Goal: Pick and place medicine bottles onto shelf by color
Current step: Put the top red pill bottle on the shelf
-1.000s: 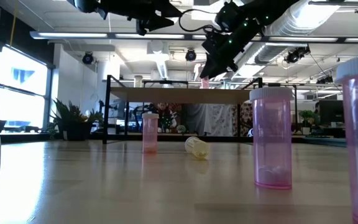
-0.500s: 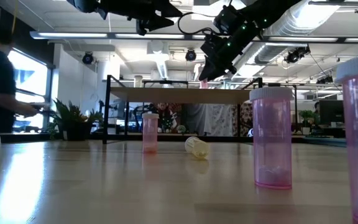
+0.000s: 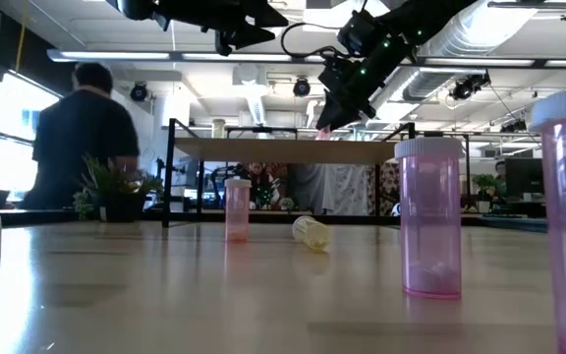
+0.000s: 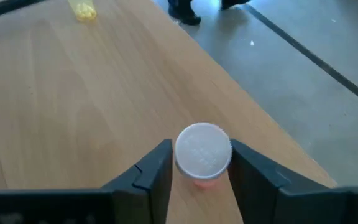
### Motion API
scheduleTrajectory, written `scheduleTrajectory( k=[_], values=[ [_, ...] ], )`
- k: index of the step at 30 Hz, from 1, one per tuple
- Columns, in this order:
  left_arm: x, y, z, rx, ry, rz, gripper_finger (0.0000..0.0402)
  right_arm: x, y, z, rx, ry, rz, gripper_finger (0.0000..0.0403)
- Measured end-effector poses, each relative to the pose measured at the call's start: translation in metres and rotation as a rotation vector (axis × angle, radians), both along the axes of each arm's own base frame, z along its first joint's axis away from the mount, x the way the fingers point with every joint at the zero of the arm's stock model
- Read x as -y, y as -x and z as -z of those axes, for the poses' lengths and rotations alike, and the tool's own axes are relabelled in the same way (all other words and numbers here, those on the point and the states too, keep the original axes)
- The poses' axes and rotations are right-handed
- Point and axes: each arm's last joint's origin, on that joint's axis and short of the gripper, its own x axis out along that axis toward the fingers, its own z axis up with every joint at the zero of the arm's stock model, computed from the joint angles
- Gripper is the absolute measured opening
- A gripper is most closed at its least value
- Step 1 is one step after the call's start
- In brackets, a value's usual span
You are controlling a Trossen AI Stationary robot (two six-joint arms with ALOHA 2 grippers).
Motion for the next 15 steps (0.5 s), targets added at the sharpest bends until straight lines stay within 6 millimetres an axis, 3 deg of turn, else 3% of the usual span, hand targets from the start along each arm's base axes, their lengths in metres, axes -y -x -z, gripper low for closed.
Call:
scheduleTrajectory(
  k=[5, 15],
  values=[
    [0.0, 0.0, 0.0, 0.0, 0.0, 0.0, 0.0239, 0.0004, -0.0006, -0.0004, 0.008, 0.005, 0.0, 0.0164],
    [0.0, 0.0, 0.0, 0.0, 0.0, 0.0, 0.0239, 0.0003, -0.0005, -0.004, 0.031, 0.012, 0.007, 0.0167]
  ],
)
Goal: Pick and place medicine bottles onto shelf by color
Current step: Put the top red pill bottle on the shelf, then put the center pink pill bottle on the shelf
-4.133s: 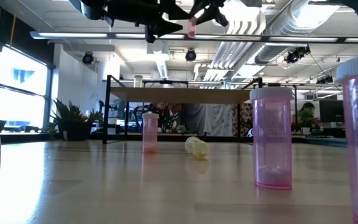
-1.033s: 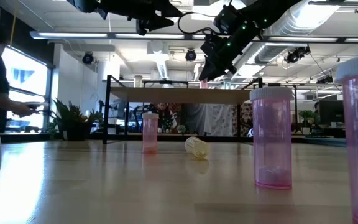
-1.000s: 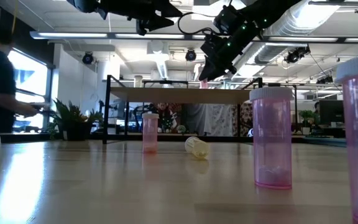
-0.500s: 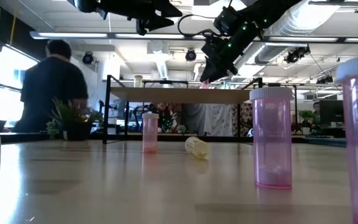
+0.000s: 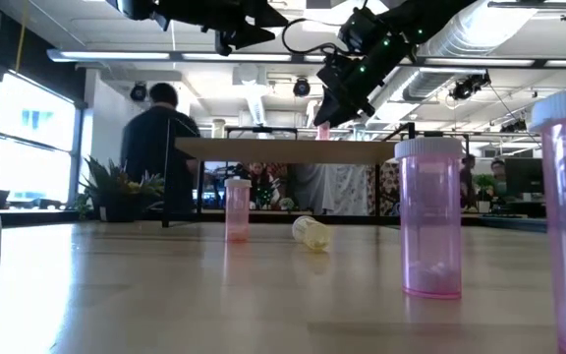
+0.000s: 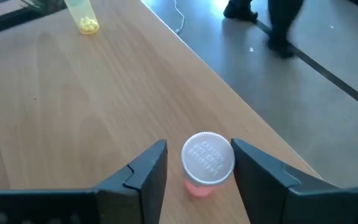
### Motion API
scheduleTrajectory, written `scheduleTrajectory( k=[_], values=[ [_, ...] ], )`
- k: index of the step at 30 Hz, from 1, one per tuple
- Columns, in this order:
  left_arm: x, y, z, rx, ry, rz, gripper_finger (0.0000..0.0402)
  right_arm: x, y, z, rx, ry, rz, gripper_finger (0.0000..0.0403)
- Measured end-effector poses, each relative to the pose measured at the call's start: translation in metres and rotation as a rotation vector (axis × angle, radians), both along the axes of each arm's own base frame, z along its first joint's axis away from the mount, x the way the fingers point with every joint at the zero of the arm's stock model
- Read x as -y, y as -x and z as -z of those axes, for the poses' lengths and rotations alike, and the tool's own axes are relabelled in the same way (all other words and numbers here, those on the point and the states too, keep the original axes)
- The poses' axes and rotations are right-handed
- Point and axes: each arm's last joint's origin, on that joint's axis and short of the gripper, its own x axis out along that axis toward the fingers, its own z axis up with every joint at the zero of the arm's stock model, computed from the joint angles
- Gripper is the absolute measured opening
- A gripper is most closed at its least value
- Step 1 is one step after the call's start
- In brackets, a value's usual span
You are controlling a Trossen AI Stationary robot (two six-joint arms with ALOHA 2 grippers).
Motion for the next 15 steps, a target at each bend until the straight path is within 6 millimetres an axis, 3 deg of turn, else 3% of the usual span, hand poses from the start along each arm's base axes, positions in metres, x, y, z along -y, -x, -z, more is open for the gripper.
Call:
scheduleTrajectory(
  k=[9, 15],
  values=[
    [0.0, 0.0, 0.002, -0.016, 0.007, 0.0, 0.0239, -0.007, 0.011, -0.021, 0.045, 0.033, 0.029, 0.0167],
    [0.0, 0.0, 0.007, -0.063, 0.034, 0.001, 0.0239, -0.028, 0.022, -0.036, 0.066, -0.058, 0.06, 0.0168]
  ],
)
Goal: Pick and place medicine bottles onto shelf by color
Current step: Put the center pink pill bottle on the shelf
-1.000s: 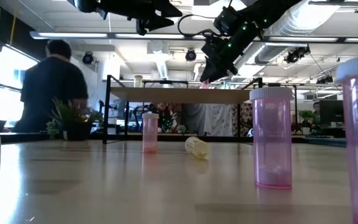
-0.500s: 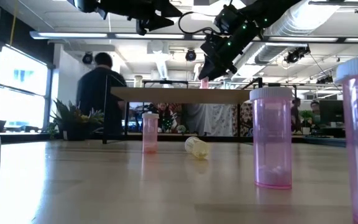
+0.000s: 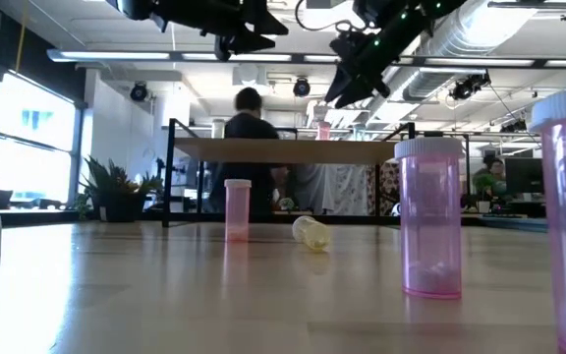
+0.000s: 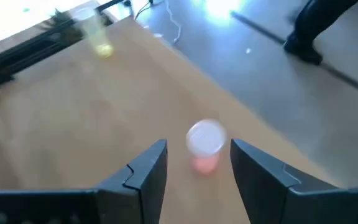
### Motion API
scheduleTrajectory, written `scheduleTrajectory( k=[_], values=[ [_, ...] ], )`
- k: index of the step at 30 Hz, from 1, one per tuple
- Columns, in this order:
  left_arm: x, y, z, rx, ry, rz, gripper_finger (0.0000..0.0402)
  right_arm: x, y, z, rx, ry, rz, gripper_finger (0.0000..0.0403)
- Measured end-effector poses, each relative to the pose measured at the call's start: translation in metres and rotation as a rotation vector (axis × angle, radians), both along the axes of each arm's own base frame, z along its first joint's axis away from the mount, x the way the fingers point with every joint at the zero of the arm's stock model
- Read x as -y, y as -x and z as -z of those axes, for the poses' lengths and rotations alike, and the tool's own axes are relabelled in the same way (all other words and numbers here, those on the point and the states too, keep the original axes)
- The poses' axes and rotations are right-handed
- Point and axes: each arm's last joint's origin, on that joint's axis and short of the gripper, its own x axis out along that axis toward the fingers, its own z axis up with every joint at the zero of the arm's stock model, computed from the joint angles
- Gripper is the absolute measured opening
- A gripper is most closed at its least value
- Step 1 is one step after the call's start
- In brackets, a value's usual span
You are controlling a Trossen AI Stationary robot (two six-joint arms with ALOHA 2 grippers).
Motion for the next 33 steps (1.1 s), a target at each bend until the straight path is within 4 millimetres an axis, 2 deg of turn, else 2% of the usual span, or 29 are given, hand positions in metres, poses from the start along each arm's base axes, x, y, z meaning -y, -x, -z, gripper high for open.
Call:
scheduleTrajectory(
  k=[7, 12, 17, 25, 33],
  values=[
    [0.005, 0.007, 0.003, -0.111, 0.031, 0.034, 0.0239, -0.046, 0.012, -0.018, 0.012, -0.132, -0.018, 0.0168],
    [0.01, 0.015, -0.005, -0.125, 0.002, 0.038, 0.0239, -0.076, 0.014, -0.025, 0.023, -0.206, -0.022, 0.0168],
    [0.015, 0.023, -0.013, -0.116, -0.008, 0.039, 0.0239, -0.107, 0.012, -0.02, -0.046, -0.262, 0.0, 0.0167],
    [0.026, 0.03, -0.012, -0.179, 0.044, 0.109, 0.0239, -0.16, 0.013, -0.012, -0.158, -0.329, -0.045, 0.0167],
    [0.052, 0.031, -0.02, -0.173, 0.063, 0.187, 0.0239, -0.198, 0.025, -0.004, -0.293, -0.362, -0.059, 0.0167]
  ],
)
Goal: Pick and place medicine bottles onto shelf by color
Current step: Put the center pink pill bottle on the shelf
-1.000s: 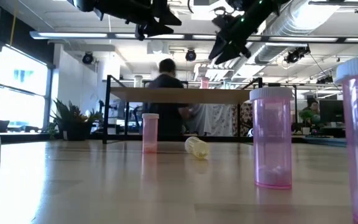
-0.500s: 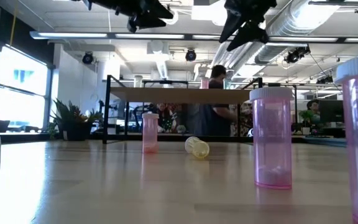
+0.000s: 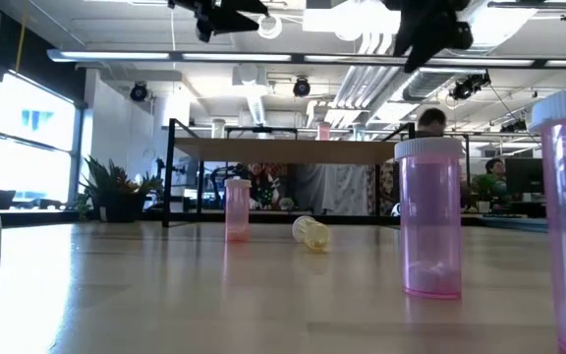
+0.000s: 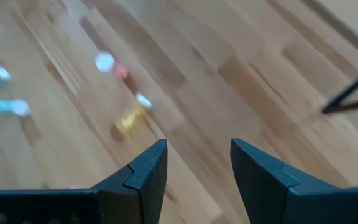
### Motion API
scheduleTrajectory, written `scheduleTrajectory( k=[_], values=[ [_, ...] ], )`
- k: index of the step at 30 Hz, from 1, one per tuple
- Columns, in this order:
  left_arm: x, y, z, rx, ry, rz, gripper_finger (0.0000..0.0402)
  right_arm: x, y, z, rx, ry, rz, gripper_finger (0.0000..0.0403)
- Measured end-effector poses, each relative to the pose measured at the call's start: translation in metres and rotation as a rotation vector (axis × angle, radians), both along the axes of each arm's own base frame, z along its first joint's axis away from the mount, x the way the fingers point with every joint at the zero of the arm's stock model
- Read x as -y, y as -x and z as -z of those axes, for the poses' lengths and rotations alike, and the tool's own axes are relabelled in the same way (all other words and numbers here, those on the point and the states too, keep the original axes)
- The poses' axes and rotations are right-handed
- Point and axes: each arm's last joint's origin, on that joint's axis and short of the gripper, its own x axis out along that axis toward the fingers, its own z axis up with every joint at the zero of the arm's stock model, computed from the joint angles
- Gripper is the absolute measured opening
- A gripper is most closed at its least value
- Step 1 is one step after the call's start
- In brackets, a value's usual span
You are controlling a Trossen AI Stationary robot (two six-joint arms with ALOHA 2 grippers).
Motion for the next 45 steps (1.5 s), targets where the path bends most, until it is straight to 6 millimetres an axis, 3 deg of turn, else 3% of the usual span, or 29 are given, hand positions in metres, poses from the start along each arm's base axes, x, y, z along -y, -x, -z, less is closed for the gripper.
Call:
scheduleTrajectory(
  k=[12, 19, 23, 32, 45],
  values=[
    [0.051, 0.005, -0.004, -0.043, 0.071, 0.056, 0.0239, -0.037, 0.028, 0.008, -0.225, 0.089, -0.15, 0.0167],
    [0.083, 0.003, 0.002, -0.111, 0.095, 0.07, 0.0239, -0.063, 0.037, 0.008, -0.218, 0.162, -0.279, 0.0167],
    [0.098, 0.002, 0.003, -0.115, 0.089, 0.073, 0.0239, -0.075, 0.047, 0.031, -0.197, 0.136, -0.298, 0.0167],
    [0.114, 0.002, 0.002, -0.084, 0.116, 0.033, 0.0239, -0.094, 0.063, 0.065, 0.046, -0.005, -0.335, 0.0167],
    [0.123, 0.002, 0.002, -0.065, 0.159, 0.048, 0.0239, -0.113, 0.056, 0.102, 0.412, -0.103, -0.412, 0.0167]
  ],
)
